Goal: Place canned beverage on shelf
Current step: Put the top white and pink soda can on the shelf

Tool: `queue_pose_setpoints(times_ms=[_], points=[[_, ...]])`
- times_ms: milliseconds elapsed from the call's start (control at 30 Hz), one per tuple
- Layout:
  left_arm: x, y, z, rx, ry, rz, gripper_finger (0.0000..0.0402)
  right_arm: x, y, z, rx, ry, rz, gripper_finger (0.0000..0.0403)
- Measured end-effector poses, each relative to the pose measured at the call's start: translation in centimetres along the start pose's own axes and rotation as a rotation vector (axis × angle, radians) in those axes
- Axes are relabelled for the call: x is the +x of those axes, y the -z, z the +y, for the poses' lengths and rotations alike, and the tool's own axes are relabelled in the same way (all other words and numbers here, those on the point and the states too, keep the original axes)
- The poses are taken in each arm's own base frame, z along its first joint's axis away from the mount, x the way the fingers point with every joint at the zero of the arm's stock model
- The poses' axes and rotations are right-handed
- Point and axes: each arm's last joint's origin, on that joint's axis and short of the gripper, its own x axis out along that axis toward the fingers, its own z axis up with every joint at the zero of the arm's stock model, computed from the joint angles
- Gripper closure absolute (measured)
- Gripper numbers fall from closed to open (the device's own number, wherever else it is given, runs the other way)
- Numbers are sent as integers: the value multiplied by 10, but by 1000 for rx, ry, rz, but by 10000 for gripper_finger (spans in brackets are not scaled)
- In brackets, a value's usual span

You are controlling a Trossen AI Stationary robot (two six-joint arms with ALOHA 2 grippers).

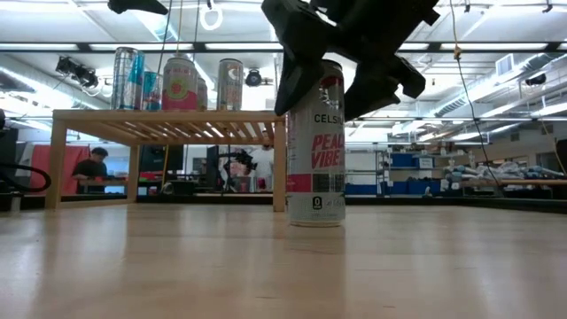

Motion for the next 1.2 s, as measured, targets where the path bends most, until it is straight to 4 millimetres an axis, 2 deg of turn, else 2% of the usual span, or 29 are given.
queue_pose_setpoints(times_ms=[100, 267, 467, 600, 967, 1200], points=[[0, 0, 0, 0, 0, 0, 12, -3, 2, 1, -6, -9, 1, 68], [0, 0, 0, 0, 0, 0, 12, -6, 4, 2, -14, -15, 1, 142], [0, 0, 0, -1, 0, 0, 12, -6, 4, 2, -43, -16, 0, 147], [0, 0, 0, -1, -2, 0, 12, -1, -7, -1, -99, -12, 12, 147], [0, -1, 2, 5, -70, -18, 12, -9, -85, -20, -136, -80, -90, 147], [0, -1, 2, 7, -70, -18, 12, -5, -150, -46, -149, -148, -170, 147]])
